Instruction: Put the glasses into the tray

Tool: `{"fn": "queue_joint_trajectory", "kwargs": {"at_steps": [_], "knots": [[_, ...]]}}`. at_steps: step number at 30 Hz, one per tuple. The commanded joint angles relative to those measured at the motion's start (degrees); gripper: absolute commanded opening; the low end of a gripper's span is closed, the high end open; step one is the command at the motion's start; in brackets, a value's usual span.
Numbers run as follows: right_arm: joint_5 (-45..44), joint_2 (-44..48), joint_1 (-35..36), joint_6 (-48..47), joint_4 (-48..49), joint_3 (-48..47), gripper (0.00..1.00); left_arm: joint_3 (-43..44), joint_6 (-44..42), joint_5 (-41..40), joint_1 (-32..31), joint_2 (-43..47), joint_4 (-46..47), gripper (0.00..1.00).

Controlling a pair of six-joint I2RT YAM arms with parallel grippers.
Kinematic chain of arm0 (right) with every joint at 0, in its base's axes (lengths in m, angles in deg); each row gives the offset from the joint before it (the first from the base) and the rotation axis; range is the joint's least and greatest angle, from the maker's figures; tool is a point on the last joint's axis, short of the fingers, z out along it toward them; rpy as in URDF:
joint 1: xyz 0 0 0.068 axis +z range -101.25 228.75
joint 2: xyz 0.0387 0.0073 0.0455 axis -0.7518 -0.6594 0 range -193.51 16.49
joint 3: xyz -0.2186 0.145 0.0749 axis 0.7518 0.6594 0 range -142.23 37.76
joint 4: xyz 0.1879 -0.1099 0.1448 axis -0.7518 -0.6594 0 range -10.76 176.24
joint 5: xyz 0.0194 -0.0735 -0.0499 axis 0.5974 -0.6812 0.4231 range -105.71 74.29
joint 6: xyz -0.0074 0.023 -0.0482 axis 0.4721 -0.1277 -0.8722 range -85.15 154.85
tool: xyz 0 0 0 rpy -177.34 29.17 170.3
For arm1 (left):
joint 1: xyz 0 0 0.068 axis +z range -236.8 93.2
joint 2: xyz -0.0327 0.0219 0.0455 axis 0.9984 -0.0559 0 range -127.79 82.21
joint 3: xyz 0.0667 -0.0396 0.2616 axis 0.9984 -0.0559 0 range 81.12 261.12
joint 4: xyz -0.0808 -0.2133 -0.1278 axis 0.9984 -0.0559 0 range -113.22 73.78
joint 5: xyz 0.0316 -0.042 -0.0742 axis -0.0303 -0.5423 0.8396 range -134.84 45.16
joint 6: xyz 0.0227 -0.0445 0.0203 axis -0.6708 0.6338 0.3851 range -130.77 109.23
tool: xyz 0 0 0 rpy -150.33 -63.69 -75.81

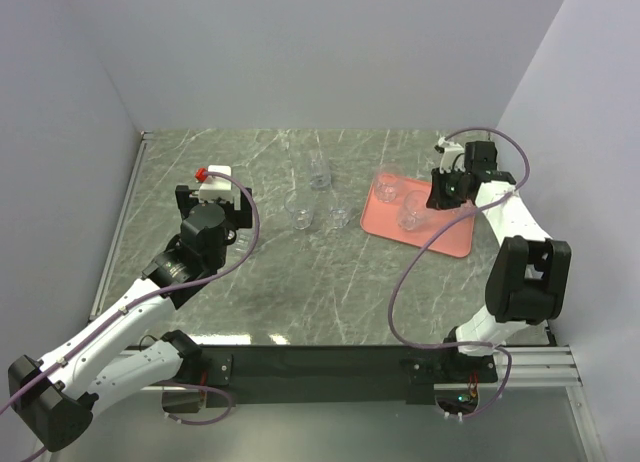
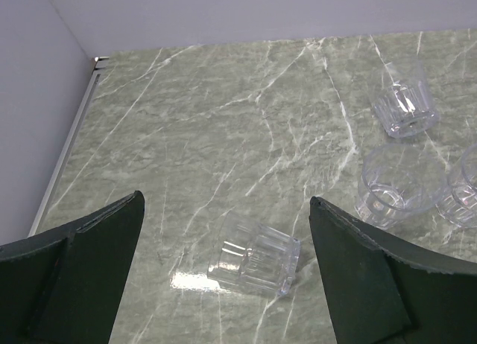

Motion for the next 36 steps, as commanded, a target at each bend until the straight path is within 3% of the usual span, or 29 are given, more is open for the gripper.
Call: {"fn": "queue_joint_trajectory", "kwargs": {"at_steps": [1, 36], "knots": [[-1.9, -1.8, -0.6, 2.5, 3.0, -5.5, 0.00, 0.0, -0.1, 0.6, 0.1, 0.3, 0.5, 0.98], [-7.1, -18.5, -1.8, 6.0, 0.9, -21.4, 0.00, 0.0, -0.2, 0.9, 0.2, -0.3, 0.7, 0.98]]}}
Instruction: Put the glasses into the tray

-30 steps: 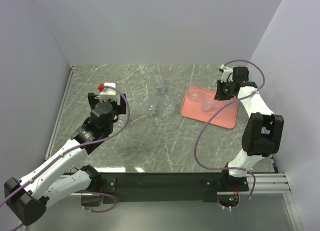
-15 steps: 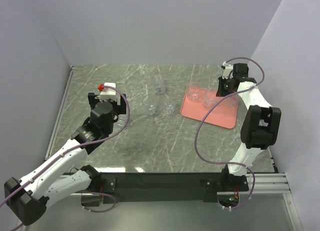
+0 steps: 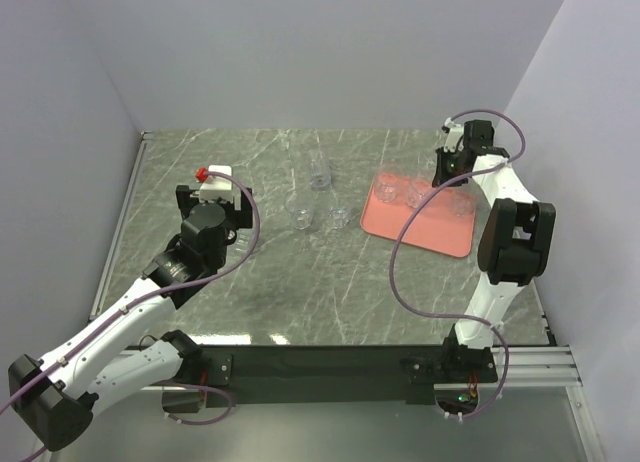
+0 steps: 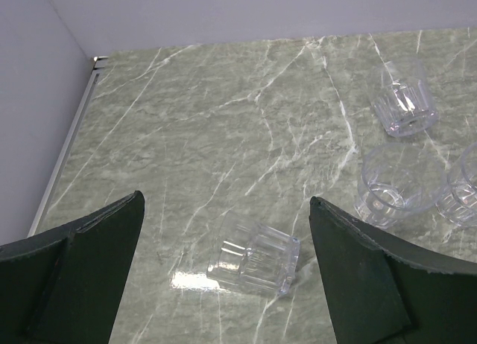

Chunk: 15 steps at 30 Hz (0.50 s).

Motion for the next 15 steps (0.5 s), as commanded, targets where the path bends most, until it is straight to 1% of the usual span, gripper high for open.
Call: {"fn": "queue_joint_trajectory", "kwargs": {"at_steps": [1, 11, 15], "knots": [[-0.8, -0.8, -0.3, 0.3, 0.6, -3.9, 0.00, 0.0, -0.3, 0.8, 0.1, -0.2, 0.7, 0.98], [-1.4, -4.0, -0.2, -0.2, -0.7, -6.7, 0.01, -0.1, -0.3, 0.6, 0.1, -0.5, 0.6, 0.98], [-1.3, -4.9, -0.1, -0.4, -1.1, -7.5, 0.04, 0.0, -0.2, 0.7, 0.1, -0.7, 0.5, 0.98]]}}
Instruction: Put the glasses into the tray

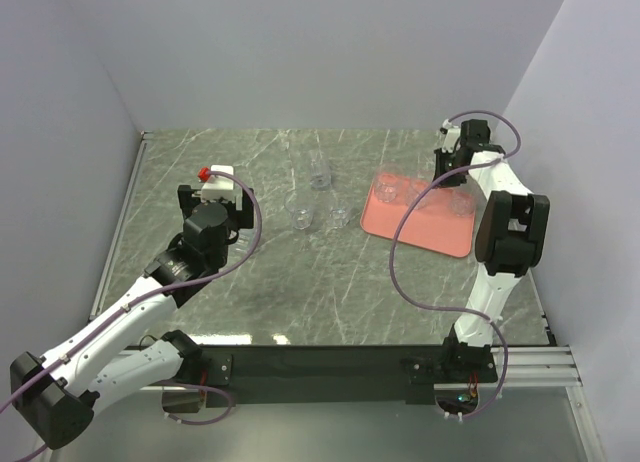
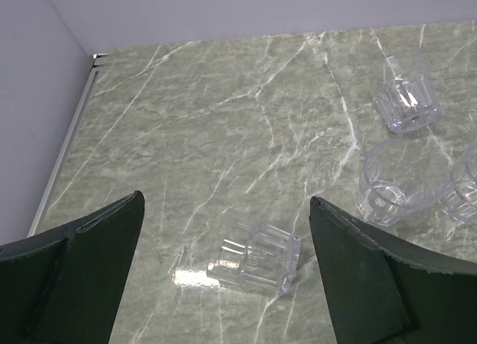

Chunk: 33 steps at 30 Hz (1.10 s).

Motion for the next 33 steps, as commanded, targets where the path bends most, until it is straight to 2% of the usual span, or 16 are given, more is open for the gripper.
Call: {"fn": "queue_joint_trajectory", "kwargs": {"at_steps": [1, 5, 8, 9, 12, 18, 20, 25, 29, 33], "knots": [[-0.1, 0.0, -0.2, -0.4, 0.1, -3.9, 0.04, 0.0, -0.2, 0.7, 0.2, -0.1, 0.5, 0.98], [-0.1, -0.5, 0.0, -0.5, -0.2, -4.4, 0.08, 0.0, -0.2, 0.7, 0.2, -0.1, 0.5, 0.98], [0.1, -0.8, 0.2, -1.0, -0.7, -4.8, 0.15, 0.0, -0.3, 0.7, 0.2, -0.2, 0.5, 0.98], [0.2, -0.8, 0.3, -1.1, -1.1, -5.1, 0.26, -0.1, -0.2, 0.7, 0.1, -0.1, 0.6, 0.98], [0.6, 0.0, 0.4, -1.9, -1.7, -5.4, 0.41, -0.1, -0.2, 0.8, 0.2, -0.2, 0.7, 0.98], [2.7, 5.9, 0.3, -6.2, -3.7, -5.3, 0.56, -0.2, 0.0, 1.2, 0.2, -0.6, 0.6, 0.98], [4.2, 10.4, 0.2, -7.9, -3.0, -3.3, 0.59, -0.1, 0.1, 1.5, 0.2, -0.7, 0.5, 0.99], [7.6, 21.0, 0.2, -10.2, -0.7, 5.3, 0.59, -0.3, 0.9, 2.6, 0.3, -0.2, 0.5, 0.99], [16.3, 32.0, 0.2, -12.6, -0.3, 14.5, 0.59, -0.3, 3.2, 4.4, 0.4, 0.9, 0.3, 0.99], [21.0, 40.9, 0.2, -15.0, -1.6, 24.2, 0.58, 0.4, 8.6, 9.1, 0.4, 1.6, -0.8, 1.00]]}}
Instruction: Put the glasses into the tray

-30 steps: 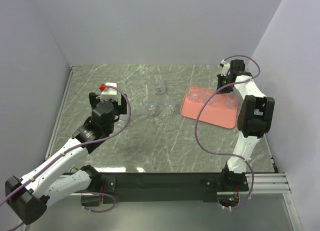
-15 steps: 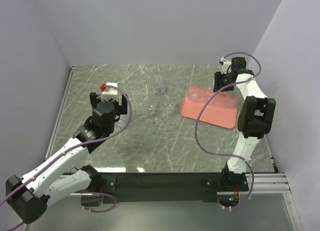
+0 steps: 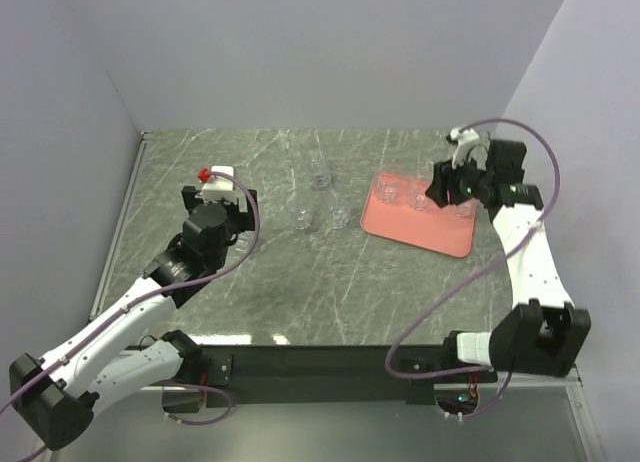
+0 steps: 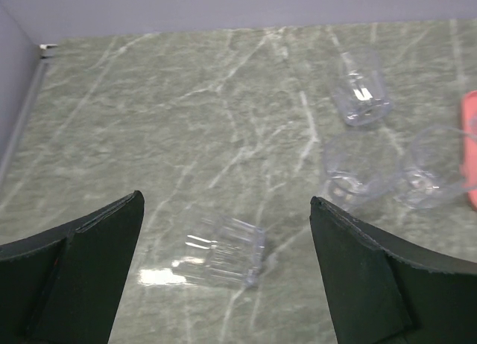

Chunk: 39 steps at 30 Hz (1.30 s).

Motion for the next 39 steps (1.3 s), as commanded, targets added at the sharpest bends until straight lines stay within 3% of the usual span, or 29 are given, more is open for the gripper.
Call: {"fn": "queue_joint_trajectory", "kwargs": {"at_steps": [1, 8, 17, 26, 28, 36, 39], "knots": [[6.8, 5.9, 0.1, -3.8, -1.0, 6.9, 0.58, 0.7, 6.1, 6.2, 0.3, 1.5, -0.7, 0.99], [9.3, 18.8, 0.0, -5.7, -0.3, 17.7, 0.58, 0.5, 18.7, 11.6, 0.7, 7.4, -6.5, 0.99], [11.7, 24.6, -0.7, -6.4, 1.9, 25.0, 0.59, -6.6, 38.0, 13.8, 1.5, 17.0, -10.0, 0.99], [13.5, 25.2, -2.5, -7.1, 0.9, 25.7, 0.58, -9.5, 42.2, 15.2, 6.3, 16.3, -8.7, 1.00], [13.8, 25.5, -2.9, -7.1, 1.0, 25.9, 0.58, -9.0, 41.4, 18.3, 11.0, 14.6, -8.2, 0.99], [14.9, 26.7, -4.2, -7.4, 0.4, 25.8, 0.58, -10.8, 40.0, 58.3, 42.6, 0.5, 1.2, 0.95], [15.2, 27.0, -4.4, -7.7, 0.3, 25.8, 0.58, -8.4, 35.7, 64.4, 46.7, -6.3, 1.6, 0.85]]}}
